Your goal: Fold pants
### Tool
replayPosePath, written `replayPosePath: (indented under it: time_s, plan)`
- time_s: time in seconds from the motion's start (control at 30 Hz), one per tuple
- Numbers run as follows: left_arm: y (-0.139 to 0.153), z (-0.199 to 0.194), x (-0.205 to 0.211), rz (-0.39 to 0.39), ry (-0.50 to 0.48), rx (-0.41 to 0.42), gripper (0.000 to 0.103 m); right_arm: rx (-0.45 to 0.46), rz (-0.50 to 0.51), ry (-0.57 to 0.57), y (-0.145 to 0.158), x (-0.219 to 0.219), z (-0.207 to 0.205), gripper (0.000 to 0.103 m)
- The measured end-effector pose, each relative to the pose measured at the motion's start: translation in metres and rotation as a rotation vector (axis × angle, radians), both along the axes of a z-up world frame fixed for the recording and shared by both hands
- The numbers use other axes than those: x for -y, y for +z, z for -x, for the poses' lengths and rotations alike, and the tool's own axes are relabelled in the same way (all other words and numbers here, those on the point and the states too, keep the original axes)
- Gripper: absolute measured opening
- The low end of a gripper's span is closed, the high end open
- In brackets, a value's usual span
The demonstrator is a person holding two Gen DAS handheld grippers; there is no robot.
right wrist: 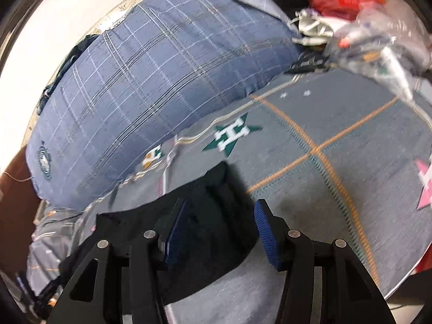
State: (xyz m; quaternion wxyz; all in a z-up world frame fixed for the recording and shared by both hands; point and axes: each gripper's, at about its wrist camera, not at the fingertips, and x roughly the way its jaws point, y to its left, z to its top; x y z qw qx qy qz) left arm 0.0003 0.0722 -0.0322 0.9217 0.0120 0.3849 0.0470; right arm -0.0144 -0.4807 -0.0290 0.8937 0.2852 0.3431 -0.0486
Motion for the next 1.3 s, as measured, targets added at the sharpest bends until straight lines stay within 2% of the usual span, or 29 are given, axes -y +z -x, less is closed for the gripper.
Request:
replayPosePath:
  time_s: [0.03, 0.07, 0.13, 0.27, 0.33, 0.4, 0.47, 0.53, 0.6, 0.63, 0.73, 0.77, 0.8, 0.83, 0.93, 1.0, 1.2, 1.3]
  plan:
    - [-0.002, 0.0, 0.001, 0.011, -0.02, -0.003, 0.063, -0.004, -0.015, 0.003, -0.002, 0.0, 0.001, 0.052]
    - [-0.004, 0.0, 0.003, 0.017, -0.041, -0.009, 0.054, -0.019, -0.025, 0.005, -0.005, 0.001, 0.002, 0.052]
    - [-0.007, -0.001, 0.007, 0.023, -0.072, -0.021, 0.044, -0.023, -0.06, 0.025, -0.01, 0.001, 0.001, 0.051]
    - [-0.007, -0.001, 0.01, 0.045, -0.118, -0.011, 0.04, -0.057, -0.156, 0.025, -0.025, 0.006, -0.005, 0.044]
    - [-0.005, -0.001, 0.009, 0.062, -0.133, -0.005, 0.039, -0.072, -0.157, -0.007, -0.029, 0.009, -0.006, 0.044]
    - [-0.005, -0.002, 0.008, 0.065, -0.14, -0.002, 0.038, -0.078, -0.167, -0.047, -0.031, 0.012, -0.007, 0.039]
    - [-0.004, -0.002, 0.005, 0.075, -0.143, -0.001, 0.035, -0.087, -0.163, -0.115, -0.032, 0.019, -0.005, 0.041]
    - [0.0, 0.002, 0.002, 0.11, -0.164, 0.023, 0.026, -0.099, -0.182, -0.176, -0.034, 0.026, -0.002, 0.043]
    - [0.006, 0.007, 0.002, 0.118, -0.182, 0.054, 0.021, -0.123, -0.218, -0.167, -0.04, 0.03, -0.004, 0.043]
    - [0.009, 0.009, 0.004, 0.111, -0.193, 0.074, 0.015, -0.12, -0.225, -0.158, -0.04, 0.029, -0.005, 0.043]
    - [0.012, 0.01, 0.01, 0.105, -0.23, 0.088, 0.014, -0.107, -0.183, -0.128, -0.037, 0.022, -0.009, 0.042]
    - [0.012, 0.01, 0.012, 0.101, -0.236, 0.084, 0.013, -0.115, -0.164, -0.129, -0.037, 0.02, -0.012, 0.034]
    - [0.01, 0.009, 0.013, 0.094, -0.241, 0.078, 0.012, -0.115, -0.157, -0.126, -0.038, 0.019, -0.012, 0.01]
    - [0.01, 0.008, 0.013, 0.092, -0.24, 0.076, 0.011, -0.115, -0.141, -0.116, -0.036, 0.017, -0.013, 0.006]
    - [0.011, 0.008, 0.007, 0.113, -0.225, 0.077, 0.011, -0.085, -0.104, -0.098, -0.028, 0.009, -0.011, 0.006]
    - [0.011, 0.007, 0.004, 0.105, -0.198, 0.073, 0.011, -0.022, -0.097, -0.078, -0.017, 0.005, -0.008, 0.006]
    - [0.009, 0.007, -0.003, 0.124, -0.159, 0.064, 0.012, 0.144, -0.184, -0.042, 0.003, 0.004, -0.003, 0.006]
    - [0.009, 0.008, -0.002, 0.114, -0.158, 0.07, 0.012, 0.146, -0.159, -0.084, 0.006, 0.006, -0.005, 0.006]
